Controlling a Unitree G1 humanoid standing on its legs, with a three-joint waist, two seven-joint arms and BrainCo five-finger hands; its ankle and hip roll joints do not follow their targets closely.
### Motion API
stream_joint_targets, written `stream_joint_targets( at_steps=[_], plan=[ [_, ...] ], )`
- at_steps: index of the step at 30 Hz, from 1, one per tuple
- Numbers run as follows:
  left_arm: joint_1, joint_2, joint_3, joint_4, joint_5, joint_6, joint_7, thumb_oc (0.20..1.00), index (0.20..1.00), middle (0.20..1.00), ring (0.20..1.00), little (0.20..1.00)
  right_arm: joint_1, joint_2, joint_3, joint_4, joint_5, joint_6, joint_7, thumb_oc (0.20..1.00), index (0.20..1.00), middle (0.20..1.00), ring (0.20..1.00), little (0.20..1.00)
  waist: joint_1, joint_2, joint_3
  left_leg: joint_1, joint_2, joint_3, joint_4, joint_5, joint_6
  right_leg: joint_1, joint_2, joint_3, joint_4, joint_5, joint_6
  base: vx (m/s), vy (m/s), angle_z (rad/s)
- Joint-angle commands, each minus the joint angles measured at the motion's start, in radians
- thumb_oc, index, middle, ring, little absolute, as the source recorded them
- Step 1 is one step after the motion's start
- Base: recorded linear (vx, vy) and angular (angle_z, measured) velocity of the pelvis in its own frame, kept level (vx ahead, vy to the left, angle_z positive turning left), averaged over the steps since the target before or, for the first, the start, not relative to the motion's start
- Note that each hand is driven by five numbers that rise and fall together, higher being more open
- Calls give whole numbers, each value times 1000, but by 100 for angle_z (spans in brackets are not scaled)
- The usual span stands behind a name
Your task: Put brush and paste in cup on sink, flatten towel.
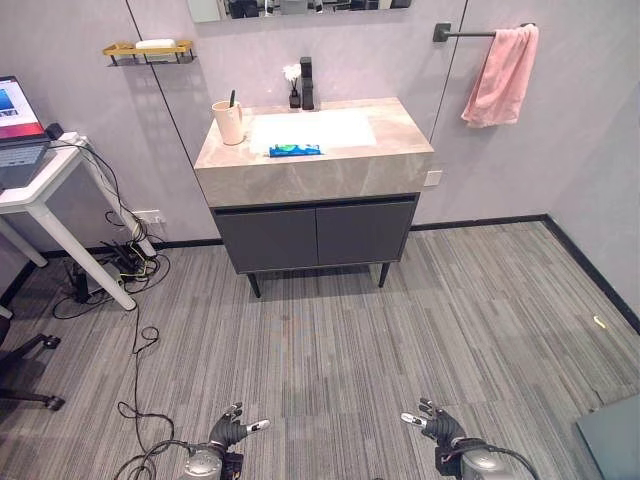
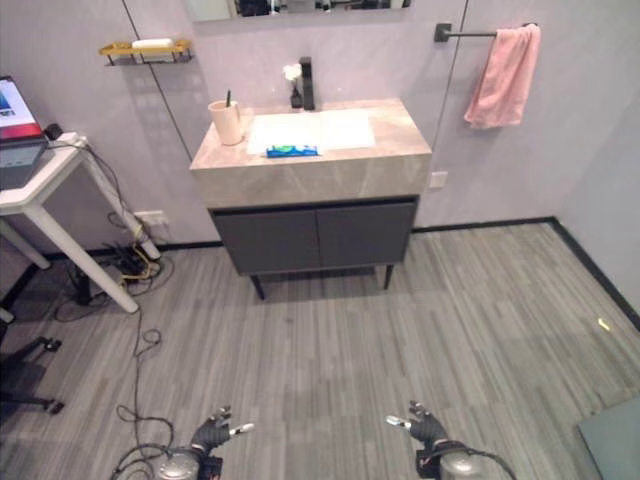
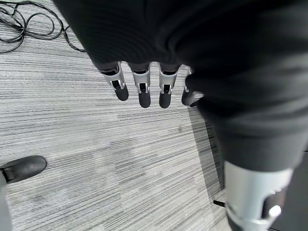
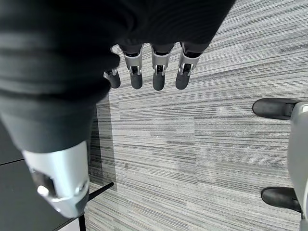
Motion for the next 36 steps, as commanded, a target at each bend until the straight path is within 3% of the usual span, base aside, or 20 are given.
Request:
stream_joint_targets(
  at_steps=[1, 13, 24, 33, 34, 36],
  plan=[
    [-60, 31, 14, 11, -17, -30, 7, 1000, 1000, 1000, 1000, 1000, -71, 19, -12, 23, 32, -20, -2, 1000, 1000, 1000, 1000, 1000, 1, -77, 11, 18, -47, -25, 0, -3, -7, 73, -52, 3, -44, 75, 44, 0, 0, 0],
    [-57, 36, 16, 10, -25, -29, -1, 1000, 1000, 1000, 1000, 1000, -54, 13, -20, 25, 43, -14, 6, 1000, 1000, 1000, 1000, 1000, 2, -85, 11, 9, -44, -20, -2, 0, -11, 75, -55, 7, -80, 94, 45, 0, 0, 0],
    [-79, 37, -24, 1, -5, -30, -13, 1000, 1000, 1000, 1000, 1000, -73, 8, -22, 45, 75, -6, 27, 1000, 1000, 1000, 1000, 1000, 10, -98, 45, -74, -66, -28, 129, -57, 5, 38, -79, 16, -34, 89, 59, -20, 56, 0],
    [-98, 45, -40, 15, 35, -36, -5, 1000, 1000, 1000, 1000, 1000, -85, 19, -14, 46, 68, -1, 31, 1000, 1000, 1000, 1000, 1000, 10, -97, 53, -74, -105, -3, 135, -86, 47, -22, -108, 75, 45, 106, 89, -8, 123, -12],
    [-100, 46, -42, 15, 41, -36, -5, 1000, 1000, 1000, 1000, 1000, -83, 19, -17, 46, 71, -2, 30, 1000, 1000, 1000, 1000, 1000, 8, -94, 55, -71, -111, -2, 132, -85, 53, -35, -114, 84, 71, 117, 94, -44, 196, -21],
    [-108, 65, -63, -23, 71, -32, -2, 1000, 1000, 1000, 1000, 1000, -66, 14, -23, -7, 82, -8, 25, 1000, 1000, 1000, 1000, 1000, -10, -91, 74, -63, -139, -16, 118, -84, 86, -131, -130, 130, 261, 201, 103, -46, 261, -19]
  ],
)
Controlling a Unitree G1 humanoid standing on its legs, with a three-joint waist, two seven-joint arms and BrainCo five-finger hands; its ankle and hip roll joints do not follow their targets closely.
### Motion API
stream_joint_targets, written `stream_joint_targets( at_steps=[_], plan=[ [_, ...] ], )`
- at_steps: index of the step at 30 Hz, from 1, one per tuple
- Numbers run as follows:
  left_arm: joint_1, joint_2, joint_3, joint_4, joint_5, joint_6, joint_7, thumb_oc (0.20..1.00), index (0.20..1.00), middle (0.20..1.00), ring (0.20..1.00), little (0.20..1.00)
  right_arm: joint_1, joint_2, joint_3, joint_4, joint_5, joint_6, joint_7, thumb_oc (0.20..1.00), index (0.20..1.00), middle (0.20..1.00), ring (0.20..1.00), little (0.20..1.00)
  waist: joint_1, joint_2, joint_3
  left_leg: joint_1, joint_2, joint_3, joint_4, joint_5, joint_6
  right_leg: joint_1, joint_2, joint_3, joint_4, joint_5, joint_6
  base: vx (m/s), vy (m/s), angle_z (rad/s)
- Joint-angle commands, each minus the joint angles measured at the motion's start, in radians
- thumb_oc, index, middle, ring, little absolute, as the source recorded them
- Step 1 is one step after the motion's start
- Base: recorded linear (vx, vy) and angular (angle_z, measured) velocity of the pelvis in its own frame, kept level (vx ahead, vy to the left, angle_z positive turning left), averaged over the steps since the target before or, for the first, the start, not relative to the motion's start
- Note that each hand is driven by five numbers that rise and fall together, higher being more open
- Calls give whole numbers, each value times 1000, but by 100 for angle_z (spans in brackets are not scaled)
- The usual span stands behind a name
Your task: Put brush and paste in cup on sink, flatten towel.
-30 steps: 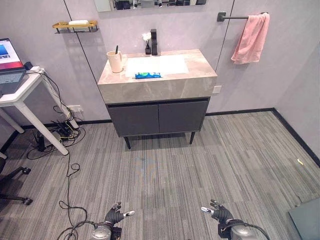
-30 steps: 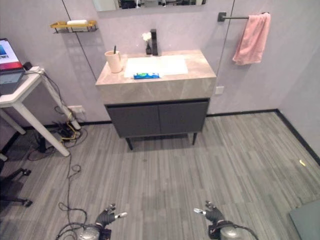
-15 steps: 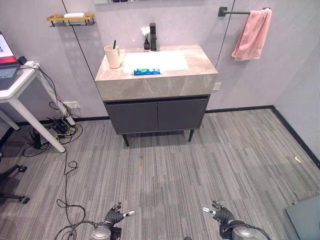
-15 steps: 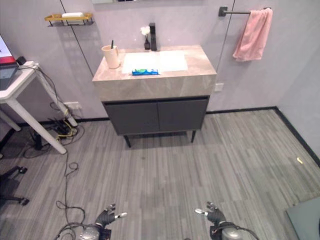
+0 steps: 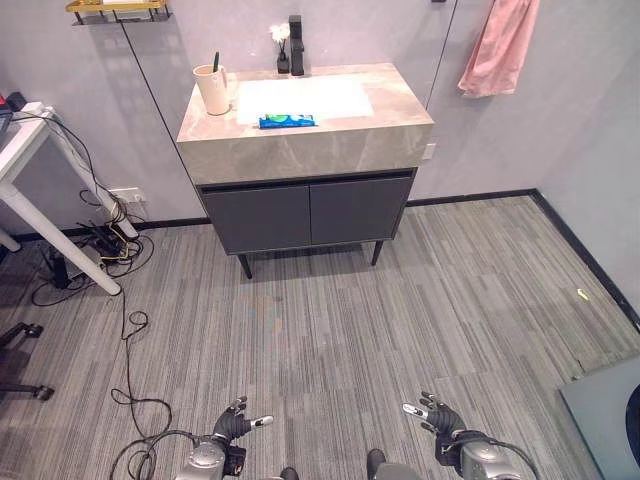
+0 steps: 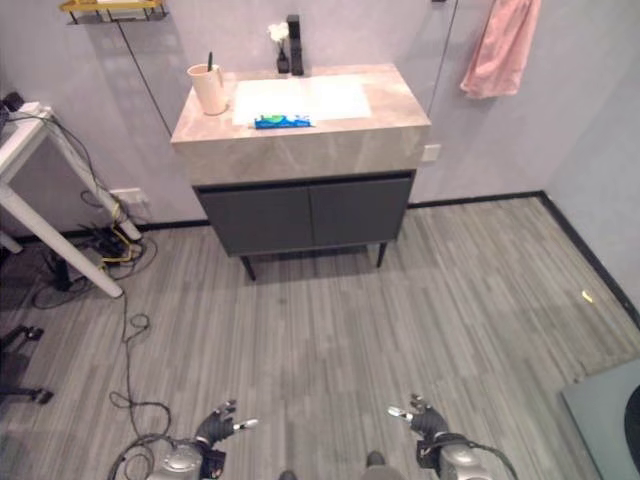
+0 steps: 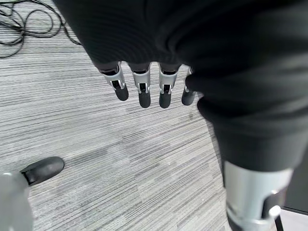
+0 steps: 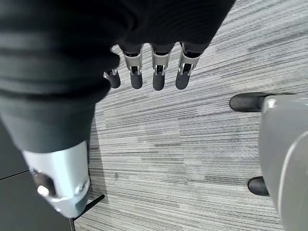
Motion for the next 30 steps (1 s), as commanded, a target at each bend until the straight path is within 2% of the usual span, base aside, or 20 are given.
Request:
stream_joint_targets(
  at_steps=[1, 2, 5, 6, 8, 9, 11, 12, 13, 14, 16, 18, 19, 20, 21, 22, 23, 25, 26, 30],
  plan=[
    [-37, 61, -17, -46, 56, -32, 0, 1000, 1000, 1000, 1000, 1000, -22, 6, 4, -43, 39, -33, -3, 1000, 1000, 1000, 1000, 1000, -11, -30, 15, -15, -55, -70, 101, -64, 27, -18, -61, 51, 143, 225, 40, -43, 191, -5],
    [-36, 68, -23, -64, 58, -32, -1, 1000, 1000, 1000, 1000, 1000, -19, 2, 6, -66, 36, -37, -5, 1000, 1000, 1000, 1000, 1000, -17, -28, 37, -10, -60, -67, 103, -68, 38, -53, -61, 54, 203, 252, 35, -37, 189, 1],
    [-32, 67, -31, -71, 64, -24, -15, 1000, 1000, 1000, 1000, 1000, -19, -8, 4, -82, 31, -37, -4, 1000, 1000, 1000, 1000, 1000, -24, -18, 53, 0, -68, -74, 117, -88, 48, -117, -18, 47, 244, 193, 26, 57, 106, -5],
    [-35, 65, -31, -61, 61, -26, -17, 1000, 1000, 1000, 1000, 1000, -25, -12, 7, -75, 28, -37, -4, 1000, 1000, 1000, 1000, 1000, -28, -19, 55, 8, -77, -80, 115, -92, 49, -140, 4, 40, 203, 170, 20, 148, 64, -12],
    [-40, 47, -18, -22, 52, -27, -15, 1000, 1000, 1000, 1000, 1000, -52, -21, 9, -59, 21, -37, -15, 1000, 1000, 1000, 1000, 1000, -34, -22, 55, 43, -95, -80, 106, -123, 40, -142, -39, -18, 16, 191, 29, 326, -12, 8],
    [-47, 41, -14, -15, 44, -30, -7, 1000, 1000, 1000, 1000, 1000, -66, -25, 28, -74, 12, -36, -18, 1000, 1000, 1000, 1000, 1000, -55, -29, 62, 67, -111, -105, 110, -147, 24, -168, -34, 41, -139, 255, 56, 355, -71, 23],
    [-44, 37, -8, -7, 40, -31, -7, 1000, 1000, 1000, 1000, 1000, -68, -27, 34, -90, -2, -33, -22, 1000, 1000, 1000, 1000, 1000, -56, -29, 63, 95, -107, -112, 101, -155, 13, -178, -47, 30, -206, 292, 64, 354, -150, 53],
    [-39, 34, 1, -1, 35, -26, -2, 1000, 1000, 1000, 1000, 1000, -75, -24, 33, -97, -8, -30, -23, 1000, 1000, 1000, 1000, 1000, -51, -26, 58, 121, -95, -112, 93, -150, 1, -186, -63, -10, -220, 314, 69, 717, -433, 58],
    [-41, 24, -14, 11, 54, -21, 2, 1000, 1000, 1000, 1000, 1000, -72, -34, 49, -90, -43, -26, -23, 1000, 1000, 1000, 1000, 1000, -61, -14, 19, 165, -46, -147, 81, -134, -32, -137, -12, -7, -196, 285, 44, 567, -362, 41],
    [-41, 23, -14, 11, 54, -21, 2, 1000, 1000, 1000, 1000, 1000, -72, -34, 50, -90, -43, -26, -23, 1000, 1000, 1000, 1000, 1000, -62, -12, 20, 166, -44, -148, 81, -134, -32, -136, -11, -9, -196, 284, 43, 519, -366, 58],
    [-40, 16, 6, 20, 9, -17, 0, 1000, 1000, 1000, 1000, 1000, -71, -51, 70, -108, -77, -27, -23, 1000, 1000, 1000, 1000, 1000, -69, 5, -2, 163, 10, -177, 138, -64, -76, -115, 46, -32, -168, 240, 8, 413, -375, 50],
    [-43, 22, 7, 9, 4, -11, -4, 1000, 1000, 1000, 1000, 1000, -55, -73, 86, -135, -98, -29, -20, 1000, 1000, 1000, 1000, 1000, -63, -4, -1, 28, 73, -182, 445, 170, -148, -31, 100, -63, -180, 172, -67, 490, -581, 17],
    [-51, 24, 2, 5, 6, -9, -3, 1000, 1000, 1000, 1000, 1000, -52, -76, 89, -141, -98, -31, -23, 1000, 1000, 1000, 1000, 1000, -64, -14, 8, -22, 98, -176, 549, 220, -158, -2, 109, -73, -192, 157, -90, 347, -572, 2],
    [-69, 27, -13, -3, 5, -6, -1, 1000, 1000, 1000, 1000, 1000, -53, -83, 96, -138, -94, -31, -34, 1000, 1000, 1000, 1000, 1000, -50, -37, 39, -102, 119, -140, 671, 225, -142, 42, 112, -81, -204, 127, -121, 233, -416, 2],
    [-75, 27, -17, 0, 2, -6, 2, 1000, 1000, 1000, 1000, 1000, -56, -85, 99, -127, -95, -30, -39, 1000, 1000, 1000, 1000, 1000, -46, -40, 47, -146, 128, -124, 689, 213, -137, 56, 114, -83, -207, 116, -125, 296, -332, -10],
    [-87, 25, -20, 7, 0, -8, 8, 1000, 1000, 1000, 1000, 1000, -65, -85, 105, -98, -106, -27, -45, 1000, 1000, 1000, 1000, 1000, -32, -44, 54, -236, 101, -99, 641, 160, -123, 90, 109, -82, -223, 106, -121, 619, -121, 19],
    [-77, 28, -13, 18, -1, -16, 15, 1000, 1000, 1000, 1000, 1000, -47, -81, 109, -100, -123, -34, -47, 1000, 1000, 1000, 1000, 1000, -9, -46, 43, -337, 107, -40, 327, 139, -102, 149, 111, -78, -256, 76, -99, 699, -19, -4],
    [-67, 27, -6, 22, -10, -17, 14, 1000, 1000, 1000, 1000, 1000, -39, -77, 121, -100, -135, -38, -46, 1000, 1000, 1000, 1000, 1000, 10, -24, 43, -323, 97, -107, 102, 221, -113, 190, 137, -60, -265, 50, -92, 600, 98, -82],
    [-67, 24, -3, 36, -9, -19, 16, 1000, 1000, 1000, 1000, 1000, -42, -76, 127, -92, -144, -41, -46, 1000, 1000, 1000, 1000, 1000, 17, -7, 40, -366, 124, -117, -52, 281, -134, 215, 154, -45, -260, 19, -91, 497, 120, -117],
    [-62, 24, -2, 54, 0, -16, 9, 1000, 1000, 1000, 1000, 1000, -39, -69, 128, -81, -145, -37, -37, 1000, 1000, 1000, 1000, 1000, 22, -3, 32, -328, 153, -53, -77, 313, -140, 259, 156, -24, -254, -4, -83, 368, 125, -71]
  ],
)
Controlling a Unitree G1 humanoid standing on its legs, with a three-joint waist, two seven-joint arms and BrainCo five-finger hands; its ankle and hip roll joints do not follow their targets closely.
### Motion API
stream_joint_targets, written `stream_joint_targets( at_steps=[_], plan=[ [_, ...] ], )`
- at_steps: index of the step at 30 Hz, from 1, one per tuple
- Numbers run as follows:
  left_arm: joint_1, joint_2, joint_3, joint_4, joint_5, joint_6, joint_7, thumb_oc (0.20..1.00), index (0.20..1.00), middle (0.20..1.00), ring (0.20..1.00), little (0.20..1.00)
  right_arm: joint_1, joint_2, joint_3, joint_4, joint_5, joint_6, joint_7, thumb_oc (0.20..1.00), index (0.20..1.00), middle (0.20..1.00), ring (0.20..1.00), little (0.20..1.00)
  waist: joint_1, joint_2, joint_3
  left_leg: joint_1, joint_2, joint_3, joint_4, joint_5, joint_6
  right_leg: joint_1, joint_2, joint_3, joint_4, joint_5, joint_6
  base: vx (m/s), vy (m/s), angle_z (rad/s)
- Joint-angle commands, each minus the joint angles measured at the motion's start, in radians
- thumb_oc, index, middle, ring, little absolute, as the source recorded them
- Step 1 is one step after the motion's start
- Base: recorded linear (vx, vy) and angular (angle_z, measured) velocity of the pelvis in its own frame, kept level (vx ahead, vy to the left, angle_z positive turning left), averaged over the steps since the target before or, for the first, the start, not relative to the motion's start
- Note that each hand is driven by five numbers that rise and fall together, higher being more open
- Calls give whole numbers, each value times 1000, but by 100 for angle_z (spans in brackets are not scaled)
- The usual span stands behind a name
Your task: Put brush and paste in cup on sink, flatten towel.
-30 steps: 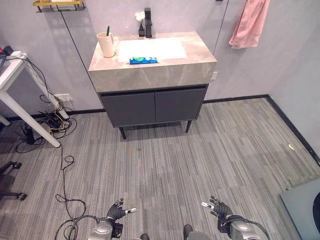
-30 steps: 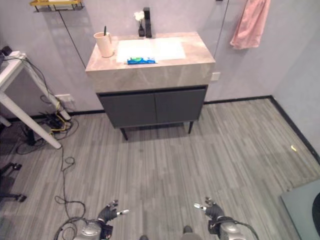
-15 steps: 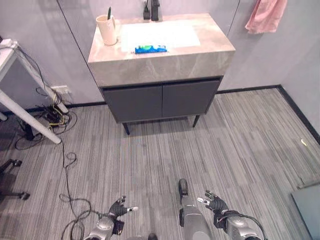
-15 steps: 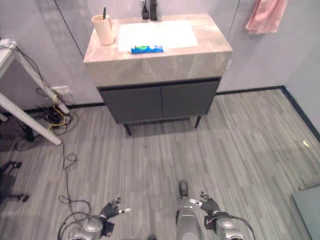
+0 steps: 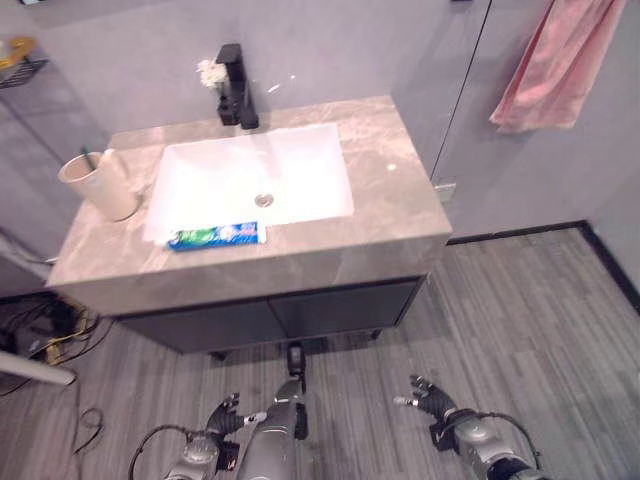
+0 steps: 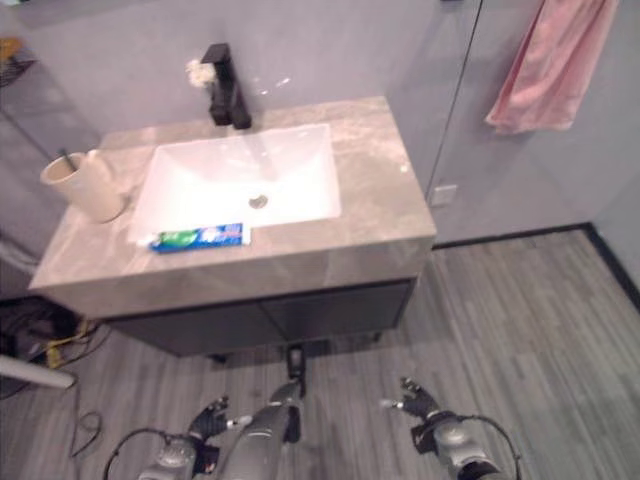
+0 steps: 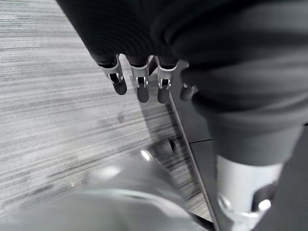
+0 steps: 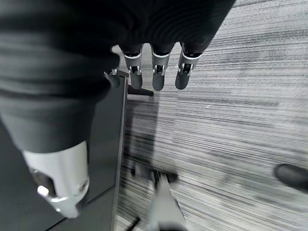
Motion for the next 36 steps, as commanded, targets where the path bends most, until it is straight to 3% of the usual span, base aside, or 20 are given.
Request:
stream_joint_targets(
  at_steps=[1, 3, 6, 8, 12, 15, 16, 18, 22, 29, 36],
  plan=[
    [-84, 1, -15, -27, 26, -30, 4, 1000, 1000, 1000, 1000, 1000, 0, -28, -42, -59, -4, -32, -1, 1000, 1000, 1000, 1000, 1000, -6, -6, -20, 176, 187, -48, -94, 240, -252, -168, -167, -4, -10, 42, 35, 283, 135, -37],
    [-85, 5, -16, -24, 34, -32, 8, 1000, 1000, 1000, 1000, 1000, -1, -24, -43, -58, -3, -30, 1, 1000, 1000, 1000, 1000, 1000, -5, -12, -28, 167, 179, -44, -58, 227, -244, -160, -177, 8, 6, 29, 38, 366, 215, -43],
    [-98, 22, -27, -30, 63, -33, 17, 1000, 1000, 1000, 1000, 1000, 1, -9, -51, -50, -17, -26, 4, 1000, 1000, 1000, 1000, 1000, -7, -40, -46, 153, 132, -10, 63, 138, -206, -166, -239, 19, 104, 52, 78, 361, 281, 0],
    [-107, 31, -33, -39, 69, -35, 22, 1000, 1000, 1000, 1000, 1000, -7, -7, -38, -59, -39, -25, 7, 1000, 1000, 1000, 1000, 1000, -8, -53, -52, 163, 103, 4, 81, 101, -185, -184, -267, 23, 153, 125, 110, 223, 225, 34],
    [-107, 52, -55, -81, 94, -41, 20, 1000, 1000, 1000, 1000, 1000, -9, -10, -25, -82, -71, -30, 7, 1000, 1000, 1000, 1000, 1000, -8, -57, -60, 189, 59, 13, 69, 66, -155, -222, -305, 28, 215, 256, 137, 168, 189, 19],
    [-107, 61, -59, -76, 108, -41, 20, 1000, 1000, 1000, 1000, 1000, -13, -2, -18, -99, -71, -31, 11, 1000, 1000, 1000, 1000, 1000, -10, -43, -56, 218, 49, 24, 33, 52, -135, -268, -301, 15, 297, 299, 145, 114, 210, 16],
    [-104, 61, -61, -66, 117, -39, 17, 1000, 1000, 1000, 1000, 1000, -12, 1, -15, -100, -70, -32, 14, 1000, 1000, 1000, 1000, 1000, -15, -39, -55, 227, 47, 24, 22, 49, -133, -278, -285, 20, 296, 282, 145, 144, 223, 5],
    [-113, 59, -63, -29, 134, -38, 21, 1000, 1000, 1000, 1000, 1000, -18, 10, -7, -91, -65, -37, 17, 1000, 1000, 1000, 1000, 1000, -28, -28, -46, 267, 41, 14, -23, 57, -135, -323, -232, 39, 257, 184, 127, 123, 130, 10],
    [-111, 46, -56, 6, 124, -39, 14, 1000, 1000, 1000, 1000, 1000, 2, 12, 4, -105, -68, -40, 20, 1000, 1000, 1000, 1000, 1000, -44, -20, -38, 310, 45, -8, -50, 63, -148, -356, -206, 5, 145, 112, 96, 93, 19, -10],
    [-94, 8, -53, 34, 127, -34, 12, 1000, 1000, 1000, 1000, 1000, 17, -11, -8, -63, -93, -41, 5, 1000, 1000, 1000, 1000, 1000, -43, -32, -42, 350, 47, -18, -89, 83, -176, -279, -206, -10, -16, 151, 80, 40, -86, 17],
    [-99, -4, -66, 42, 132, -32, 12, 1000, 1000, 1000, 1000, 1000, 8, -27, -4, -44, -99, -43, 0, 1000, 1000, 1000, 1000, 1000, -39, -35, -33, 324, 73, -39, -92, 117, -209, -261, -187, -19, -79, 159, 54, -43, -140, 8]
  ],
)
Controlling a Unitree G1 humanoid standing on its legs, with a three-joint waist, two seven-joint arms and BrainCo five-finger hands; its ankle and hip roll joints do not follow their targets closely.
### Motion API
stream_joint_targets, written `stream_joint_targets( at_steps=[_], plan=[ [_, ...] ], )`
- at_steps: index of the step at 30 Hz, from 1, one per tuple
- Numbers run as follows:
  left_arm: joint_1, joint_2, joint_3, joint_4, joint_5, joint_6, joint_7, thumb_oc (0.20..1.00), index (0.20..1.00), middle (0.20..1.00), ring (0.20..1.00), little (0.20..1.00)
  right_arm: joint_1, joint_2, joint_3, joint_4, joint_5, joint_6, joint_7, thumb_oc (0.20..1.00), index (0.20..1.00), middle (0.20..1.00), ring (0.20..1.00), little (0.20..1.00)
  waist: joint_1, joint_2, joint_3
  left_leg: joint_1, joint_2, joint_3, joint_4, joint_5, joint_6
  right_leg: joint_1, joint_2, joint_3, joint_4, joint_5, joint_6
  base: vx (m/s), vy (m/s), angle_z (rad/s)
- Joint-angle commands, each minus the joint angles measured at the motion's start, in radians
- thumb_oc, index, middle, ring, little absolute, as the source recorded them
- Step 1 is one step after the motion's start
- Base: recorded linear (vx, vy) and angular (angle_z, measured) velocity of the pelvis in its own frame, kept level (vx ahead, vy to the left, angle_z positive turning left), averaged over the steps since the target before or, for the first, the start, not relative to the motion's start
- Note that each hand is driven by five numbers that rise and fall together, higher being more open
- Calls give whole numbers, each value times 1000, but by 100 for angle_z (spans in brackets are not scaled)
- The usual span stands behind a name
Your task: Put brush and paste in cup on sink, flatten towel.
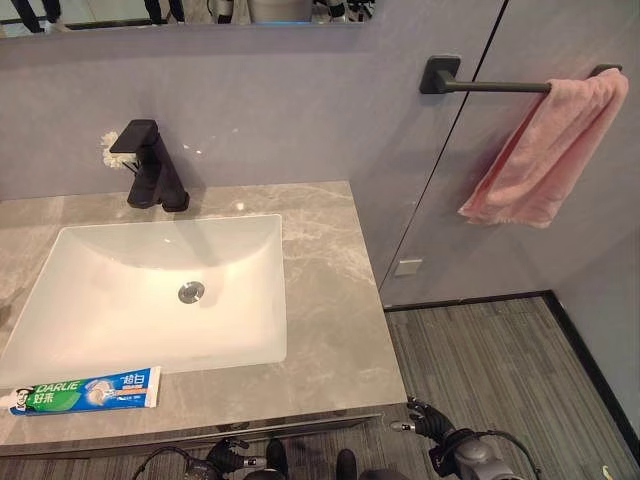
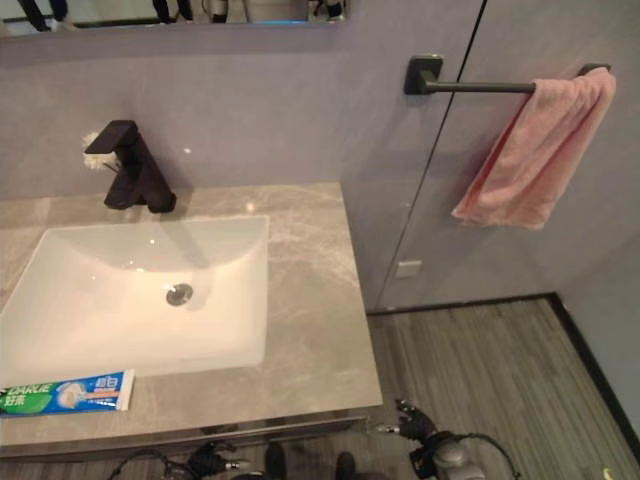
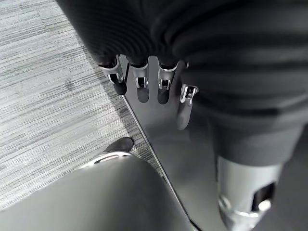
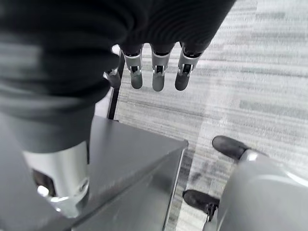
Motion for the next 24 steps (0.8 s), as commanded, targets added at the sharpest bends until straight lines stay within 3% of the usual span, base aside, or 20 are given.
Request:
stream_joint_targets(
  at_steps=[1, 5, 7, 8, 11, 12, 15, 17, 22, 24],
  plan=[
    [-119, 3, 39, 6, 15, -55, 14, 1000, 1000, 1000, 1000, 1000, -34, -12, 9, -1, -18, -39, -14, 1000, 1000, 1000, 1000, 1000, -10, -34, 7, -56, -42, -34, -4, 59, -44, 86, -45, 34, -90, 88, 63, -85, -129, 20],
    [-131, 8, 38, -2, 9, -57, 21, 1000, 1000, 1000, 1000, 1000, -49, -18, 16, 18, -20, -37, -18, 1000, 1000, 1000, 1000, 1000, -3, -30, 23, -88, -46, -101, -23, 97, -55, 62, -38, 28, -89, 93, 54, -121, -104, 22],
    [-141, 5, 39, -4, -5, -61, 24, 1000, 1000, 1000, 1000, 1000, -62, -25, 19, 24, -23, -37, -18, 1000, 1000, 1000, 1000, 1000, 6, -32, 37, -109, -58, -190, -3, 92, -68, 30, -47, 32, -74, 100, 51, -176, -25, 18],
    [-145, -4, 38, -9, -14, -63, 27, 1000, 1000, 1000, 1000, 1000, -65, -32, 12, 28, -20, -37, -18, 1000, 1000, 1000, 1000, 1000, -7, -40, 38, -101, -44, -191, 45, 48, -63, -6, -68, 28, -55, 113, 54, -193, 26, 5],
    [-143, -9, 34, -10, -12, -61, 25, 1000, 1000, 1000, 1000, 1000, -60, -31, 5, 39, -20, -35, -21, 1000, 1000, 1000, 1000, 1000, -20, -40, 29, -66, -14, -142, 61, 17, -62, -27, -80, 20, -49, 117, 55, -99, 64, 19],
    [-143, -12, 33, -9, -14, -59, 23, 1000, 1000, 1000, 1000, 1000, -58, -31, 1, 44, -14, -31, -24, 1000, 1000, 1000, 1000, 1000, -31, -40, 19, -21, 15, -130, 87, 3, -65, -46, -87, 15, -46, 122, 54, -62, 101, 35],
    [-138, -10, 34, -9, -22, -64, 22, 1000, 1000, 1000, 1000, 1000, -54, -30, 5, 49, -9, -29, -20, 1000, 1000, 1000, 1000, 1000, -42, -27, 9, 48, 32, -184, 90, -18, -72, -59, -84, 24, -22, 119, 59, -16, 140, 10],
    [-137, -11, 27, -14, -19, -64, 23, 1000, 1000, 1000, 1000, 1000, -52, -28, 3, 60, -7, -28, -20, 1000, 1000, 1000, 1000, 1000, -49, -17, 8, 62, 42, -179, 63, -19, -78, -58, -92, 34, -5, 121, 67, 24, 203, 12],
    [-136, 6, 20, -30, -2, -69, 20, 1000, 1000, 1000, 1000, 1000, -55, -19, -23, 94, -7, -19, -23, 1000, 1000, 1000, 1000, 1000, -45, -7, 3, 90, -13, -137, 43, -100, -48, -34, -158, 55, 0, 135, 108, 13, 272, 0],
    [-136, 12, 24, -25, 1, -69, 23, 1000, 1000, 1000, 1000, 1000, -57, -14, -28, 102, -3, -17, -23, 1000, 1000, 1000, 1000, 1000, -43, -6, 2, 95, -25, -135, 34, -101, -41, -37, -170, 59, 1, 142, 118, -17, 235, 5]
  ],
)
